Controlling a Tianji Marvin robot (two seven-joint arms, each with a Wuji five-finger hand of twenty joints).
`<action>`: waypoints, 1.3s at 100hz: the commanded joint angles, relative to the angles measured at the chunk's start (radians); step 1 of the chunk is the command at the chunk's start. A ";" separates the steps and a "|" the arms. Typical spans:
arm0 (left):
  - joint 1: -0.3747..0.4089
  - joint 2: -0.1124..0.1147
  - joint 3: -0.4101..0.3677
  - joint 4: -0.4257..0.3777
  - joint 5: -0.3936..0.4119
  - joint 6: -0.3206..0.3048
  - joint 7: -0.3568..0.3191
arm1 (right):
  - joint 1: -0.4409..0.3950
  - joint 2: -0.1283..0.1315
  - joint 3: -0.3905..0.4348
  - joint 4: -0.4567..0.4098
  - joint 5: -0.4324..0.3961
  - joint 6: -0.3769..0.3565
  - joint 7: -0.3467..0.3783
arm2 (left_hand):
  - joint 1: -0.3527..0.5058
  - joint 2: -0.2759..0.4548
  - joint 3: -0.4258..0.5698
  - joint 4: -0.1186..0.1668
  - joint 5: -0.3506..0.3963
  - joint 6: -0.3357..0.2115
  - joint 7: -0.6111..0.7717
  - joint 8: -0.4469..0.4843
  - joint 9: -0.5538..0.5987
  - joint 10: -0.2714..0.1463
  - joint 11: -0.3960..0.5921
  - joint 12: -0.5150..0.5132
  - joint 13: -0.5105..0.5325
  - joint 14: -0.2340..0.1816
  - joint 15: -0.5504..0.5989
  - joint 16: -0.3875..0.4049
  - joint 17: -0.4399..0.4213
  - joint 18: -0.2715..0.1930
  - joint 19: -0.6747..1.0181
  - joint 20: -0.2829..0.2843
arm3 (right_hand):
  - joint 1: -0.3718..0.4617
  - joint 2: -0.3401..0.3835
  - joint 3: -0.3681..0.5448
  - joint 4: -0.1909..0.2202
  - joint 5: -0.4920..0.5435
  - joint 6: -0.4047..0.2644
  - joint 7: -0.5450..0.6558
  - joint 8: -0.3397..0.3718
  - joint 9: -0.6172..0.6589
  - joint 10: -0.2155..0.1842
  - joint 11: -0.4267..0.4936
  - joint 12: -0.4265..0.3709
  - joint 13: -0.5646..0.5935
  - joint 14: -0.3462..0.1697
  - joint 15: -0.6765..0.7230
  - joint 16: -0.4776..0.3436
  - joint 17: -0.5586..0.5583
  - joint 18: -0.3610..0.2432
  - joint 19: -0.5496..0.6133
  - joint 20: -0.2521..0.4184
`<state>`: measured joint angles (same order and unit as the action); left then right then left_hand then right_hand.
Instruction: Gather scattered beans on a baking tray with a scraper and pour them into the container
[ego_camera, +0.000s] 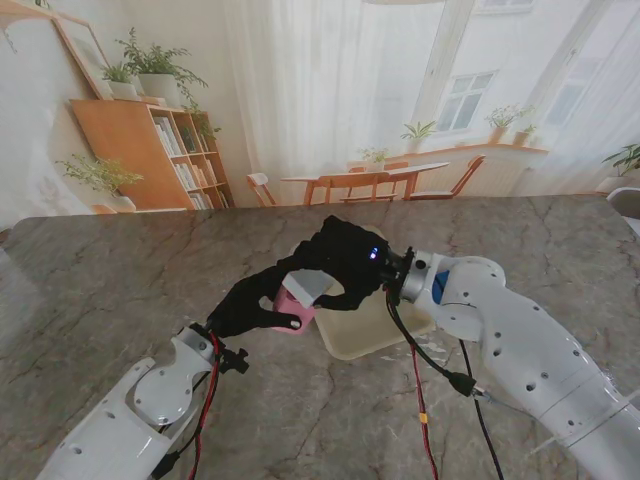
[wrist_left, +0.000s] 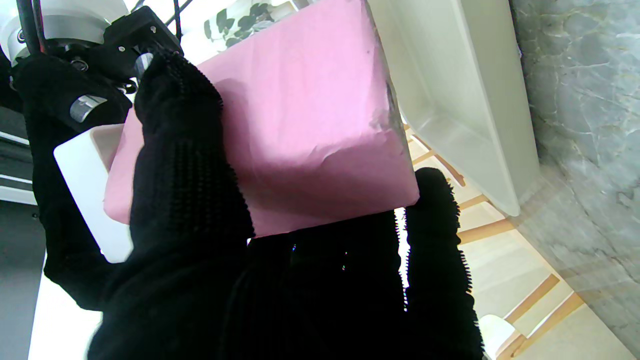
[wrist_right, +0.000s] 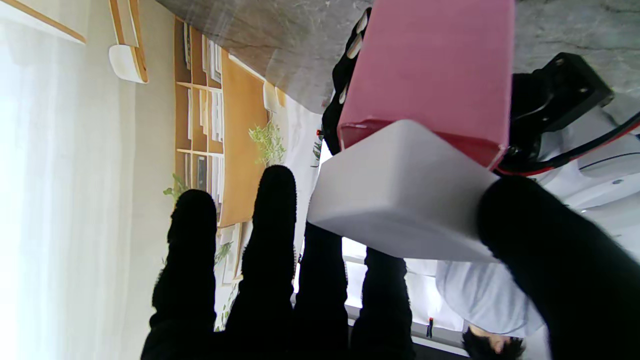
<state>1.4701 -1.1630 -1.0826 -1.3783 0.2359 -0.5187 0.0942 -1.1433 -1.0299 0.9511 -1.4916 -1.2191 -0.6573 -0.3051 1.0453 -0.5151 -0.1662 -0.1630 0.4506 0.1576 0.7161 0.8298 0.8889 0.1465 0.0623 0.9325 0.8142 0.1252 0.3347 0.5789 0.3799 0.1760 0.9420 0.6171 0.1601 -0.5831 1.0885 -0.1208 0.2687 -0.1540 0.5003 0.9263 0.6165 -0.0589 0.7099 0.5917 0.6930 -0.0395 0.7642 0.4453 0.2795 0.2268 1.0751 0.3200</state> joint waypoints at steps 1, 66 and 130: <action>0.002 -0.003 0.002 -0.004 -0.001 -0.001 0.004 | 0.001 -0.007 -0.003 0.009 0.005 0.006 0.007 | 0.245 0.213 0.185 0.120 0.127 -0.216 0.213 0.073 0.156 -0.183 0.167 0.069 0.030 -0.041 0.045 0.016 0.007 -0.007 0.025 0.031 | 0.020 0.097 0.008 0.009 0.020 -0.050 0.121 -0.064 0.090 -0.138 0.128 0.057 0.033 -0.034 0.032 0.020 0.000 -0.012 0.018 0.014; 0.005 -0.003 -0.002 -0.008 0.013 0.003 0.012 | -0.003 -0.038 -0.082 0.010 0.054 0.230 -0.056 | 0.245 0.214 0.186 0.120 0.125 -0.213 0.213 0.075 0.154 -0.180 0.168 0.070 0.029 -0.041 0.046 0.018 0.003 -0.005 0.027 0.033 | 0.067 0.175 -0.128 -0.035 0.307 -0.080 0.367 -0.397 0.712 -0.412 0.567 0.192 0.551 -0.278 0.528 0.207 0.422 -0.111 0.230 0.042; 0.003 -0.001 -0.004 -0.007 0.011 0.015 0.003 | -0.041 -0.034 -0.040 -0.027 0.064 0.236 0.002 | 0.245 0.213 0.185 0.120 0.126 -0.215 0.213 0.075 0.155 -0.181 0.168 0.070 0.029 -0.040 0.047 0.018 0.004 -0.006 0.027 0.033 | -0.078 0.324 -0.343 0.033 0.177 0.056 0.116 -0.330 0.309 -0.076 0.179 0.085 0.257 -0.044 0.299 0.155 0.148 0.036 0.084 0.047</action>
<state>1.4729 -1.1630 -1.0890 -1.3834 0.2497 -0.5084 0.1013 -1.1719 -1.0680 0.9008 -1.5029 -1.1665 -0.4182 -0.3293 1.0453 -0.5151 -0.1662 -0.1630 0.4512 0.1576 0.7161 0.8296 0.8903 0.1464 0.0623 0.9325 0.8150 0.1252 0.3420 0.5789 0.3801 0.1760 0.9421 0.6171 0.0393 -0.3692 0.7437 -0.1472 0.4984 -0.1390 0.6905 0.5699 1.0106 -0.0963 0.9614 0.7048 1.0306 -0.1138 1.1263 0.6140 0.5028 0.2085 1.2038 0.3443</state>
